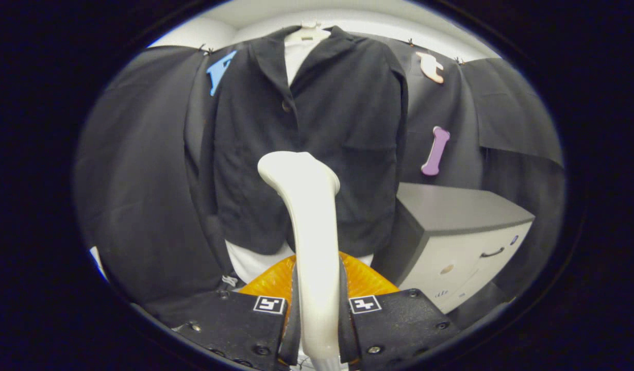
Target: Iron the clothes twice with a garment steamer, once on the left side and once on the right side.
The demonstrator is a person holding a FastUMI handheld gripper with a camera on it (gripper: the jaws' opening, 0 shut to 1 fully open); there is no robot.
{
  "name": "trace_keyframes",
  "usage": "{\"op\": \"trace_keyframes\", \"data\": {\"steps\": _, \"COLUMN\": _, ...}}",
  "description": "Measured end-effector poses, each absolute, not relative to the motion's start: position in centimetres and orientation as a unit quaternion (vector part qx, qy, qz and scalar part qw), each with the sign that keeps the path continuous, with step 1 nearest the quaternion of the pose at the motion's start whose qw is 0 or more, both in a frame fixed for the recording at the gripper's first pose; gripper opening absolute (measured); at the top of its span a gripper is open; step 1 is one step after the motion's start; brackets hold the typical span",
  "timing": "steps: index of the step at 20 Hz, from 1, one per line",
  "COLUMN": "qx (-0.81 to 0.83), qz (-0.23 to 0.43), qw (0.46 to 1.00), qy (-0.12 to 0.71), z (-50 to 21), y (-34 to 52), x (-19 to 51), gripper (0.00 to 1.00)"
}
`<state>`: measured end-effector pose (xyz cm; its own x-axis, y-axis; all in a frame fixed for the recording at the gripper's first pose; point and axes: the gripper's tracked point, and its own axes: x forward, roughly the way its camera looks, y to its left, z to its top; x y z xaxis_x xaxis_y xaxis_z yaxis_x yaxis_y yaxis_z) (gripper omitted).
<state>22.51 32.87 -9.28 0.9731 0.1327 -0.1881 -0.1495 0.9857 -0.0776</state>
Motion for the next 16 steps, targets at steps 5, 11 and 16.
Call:
{"op": "trace_keyframes", "data": {"steps": 5, "qx": -0.041, "qz": 0.108, "qw": 0.993, "qy": 0.003, "z": 0.6, "y": 37.4, "x": 22.5, "gripper": 0.32}}
{"op": "trace_keyframes", "data": {"steps": 11, "qx": -0.033, "qz": 0.113, "qw": 0.989, "qy": -0.094, "z": 11.5, "y": 41.6, "x": 24.0, "gripper": 0.32}}
{"op": "trace_keyframes", "data": {"steps": 16, "qx": -0.042, "qz": 0.099, "qw": 0.984, "qy": -0.145, "z": 18.9, "y": 44.3, "x": 26.1, "gripper": 0.32}}
